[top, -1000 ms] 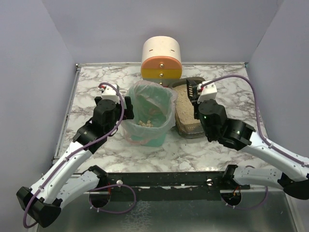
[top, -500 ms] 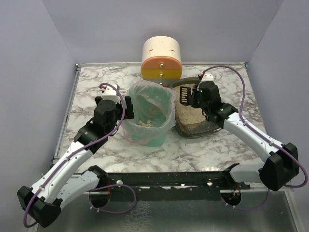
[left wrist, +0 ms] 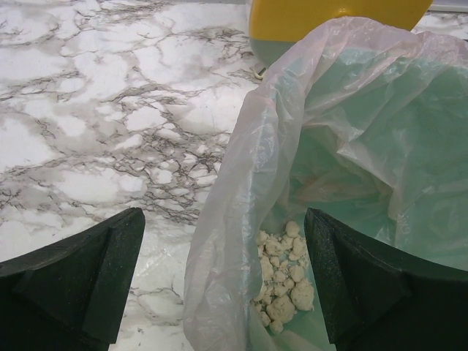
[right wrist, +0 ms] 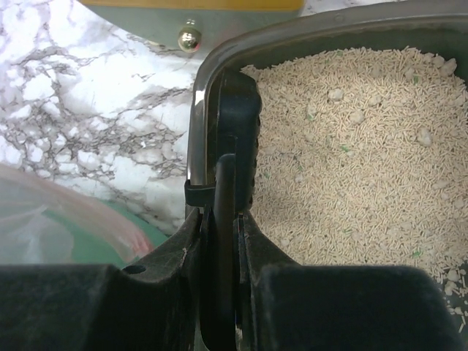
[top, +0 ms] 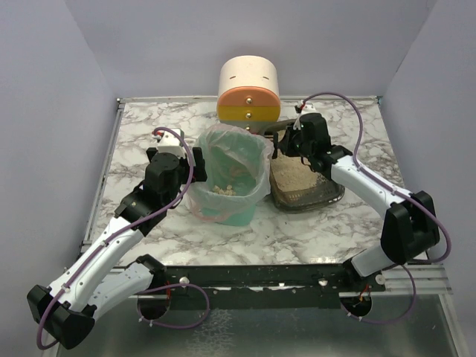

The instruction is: Clean the litter box

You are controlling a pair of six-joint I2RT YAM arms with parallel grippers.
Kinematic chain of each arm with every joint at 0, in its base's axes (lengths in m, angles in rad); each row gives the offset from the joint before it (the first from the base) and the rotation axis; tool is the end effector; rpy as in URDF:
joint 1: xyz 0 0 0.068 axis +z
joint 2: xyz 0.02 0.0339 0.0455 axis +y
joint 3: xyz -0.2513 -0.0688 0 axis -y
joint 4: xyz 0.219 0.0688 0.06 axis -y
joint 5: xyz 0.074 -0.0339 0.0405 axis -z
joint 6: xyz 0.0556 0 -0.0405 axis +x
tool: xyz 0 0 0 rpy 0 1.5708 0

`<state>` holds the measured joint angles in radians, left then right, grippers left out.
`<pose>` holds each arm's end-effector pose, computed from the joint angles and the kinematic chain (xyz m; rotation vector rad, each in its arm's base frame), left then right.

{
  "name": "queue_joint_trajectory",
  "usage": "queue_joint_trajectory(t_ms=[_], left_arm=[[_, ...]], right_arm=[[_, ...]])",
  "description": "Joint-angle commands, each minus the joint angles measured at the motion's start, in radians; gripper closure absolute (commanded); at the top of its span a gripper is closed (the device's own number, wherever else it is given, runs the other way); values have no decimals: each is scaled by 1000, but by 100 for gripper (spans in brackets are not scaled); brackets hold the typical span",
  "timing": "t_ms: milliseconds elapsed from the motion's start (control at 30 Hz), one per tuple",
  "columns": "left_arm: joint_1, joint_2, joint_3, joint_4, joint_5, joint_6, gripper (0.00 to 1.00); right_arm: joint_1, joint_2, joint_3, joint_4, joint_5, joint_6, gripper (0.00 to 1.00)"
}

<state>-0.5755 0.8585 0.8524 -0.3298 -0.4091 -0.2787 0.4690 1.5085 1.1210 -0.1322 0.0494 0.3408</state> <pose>0.1741 -0.0866 0.3212 0.0040 1.8827 -0.1962 0.3065 0.1522 0.2728 -0.1055 2.1174 0.4361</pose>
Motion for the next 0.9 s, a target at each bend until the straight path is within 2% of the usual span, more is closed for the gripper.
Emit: queue_joint_trajectory(t_ms=[0,433,700,867], left_arm=[[6,-3,-7,8,-13,12,1],[8,-14,-7,5,-7,13,1],[8,-18,-6,5,-1,12,1],[9,-16,-1,5,7,12,1]], right_arm=[[-5,66,71,14,-12,13,100],[-48,193,109,-113,234,117,100],[-103,52,53,-153,353,139,100],[-107,-49,20,-168,348,134,100]])
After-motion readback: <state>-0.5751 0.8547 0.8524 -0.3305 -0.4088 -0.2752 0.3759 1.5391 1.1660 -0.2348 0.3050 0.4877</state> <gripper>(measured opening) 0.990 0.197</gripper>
